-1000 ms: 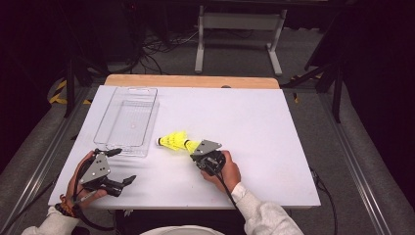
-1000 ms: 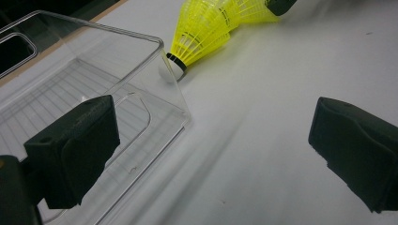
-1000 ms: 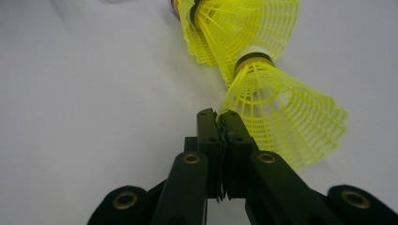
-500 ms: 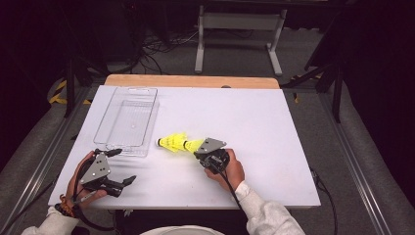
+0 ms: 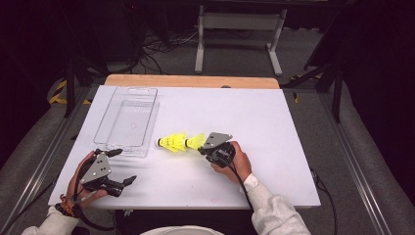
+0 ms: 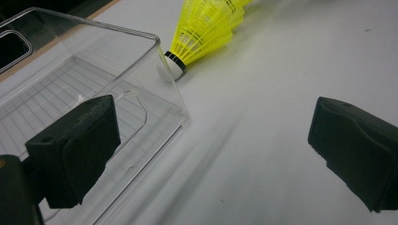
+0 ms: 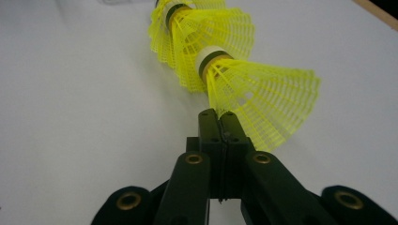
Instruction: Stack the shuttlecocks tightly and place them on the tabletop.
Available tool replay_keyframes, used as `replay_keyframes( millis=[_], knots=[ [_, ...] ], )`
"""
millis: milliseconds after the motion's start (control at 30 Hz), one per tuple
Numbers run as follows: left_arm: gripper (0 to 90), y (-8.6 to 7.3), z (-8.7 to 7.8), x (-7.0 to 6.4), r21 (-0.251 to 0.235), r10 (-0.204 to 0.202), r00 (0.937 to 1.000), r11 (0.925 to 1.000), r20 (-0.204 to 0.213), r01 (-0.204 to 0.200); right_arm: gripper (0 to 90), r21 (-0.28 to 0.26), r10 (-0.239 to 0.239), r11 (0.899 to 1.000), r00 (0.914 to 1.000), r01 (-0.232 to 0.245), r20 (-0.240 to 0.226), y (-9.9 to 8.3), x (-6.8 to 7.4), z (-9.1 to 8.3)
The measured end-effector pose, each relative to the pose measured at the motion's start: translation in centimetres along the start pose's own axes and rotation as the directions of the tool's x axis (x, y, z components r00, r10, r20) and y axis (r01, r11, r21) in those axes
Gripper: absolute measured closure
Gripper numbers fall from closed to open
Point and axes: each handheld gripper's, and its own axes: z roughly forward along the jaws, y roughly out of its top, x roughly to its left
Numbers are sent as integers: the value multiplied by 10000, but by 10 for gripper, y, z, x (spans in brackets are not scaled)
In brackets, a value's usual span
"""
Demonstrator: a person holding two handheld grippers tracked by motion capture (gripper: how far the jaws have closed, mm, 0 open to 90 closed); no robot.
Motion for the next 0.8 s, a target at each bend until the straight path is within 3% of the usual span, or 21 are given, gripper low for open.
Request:
replay_keyframes(
  millis=[267,433,600,800],
  knots=[
    [33,0,1,0,7,-35,10000,10000,77,35,880,439,-16,9990,9993,33,-385,-7,-10,6],
    [33,0,1,0,11,-13,10000,10000,81,13,798,572,1,9984,9994,20,-358,-8,-9,8],
    [33,0,0,0,3,-20,9999,10000,108,20,647,636,204,9978,9994,-185,-297,-9,-6,10],
    [33,0,0,0,-10,-24,9999,10000,128,24,598,499,327,9983,9990,-312,-293,-5,-2,7]
  ],
)
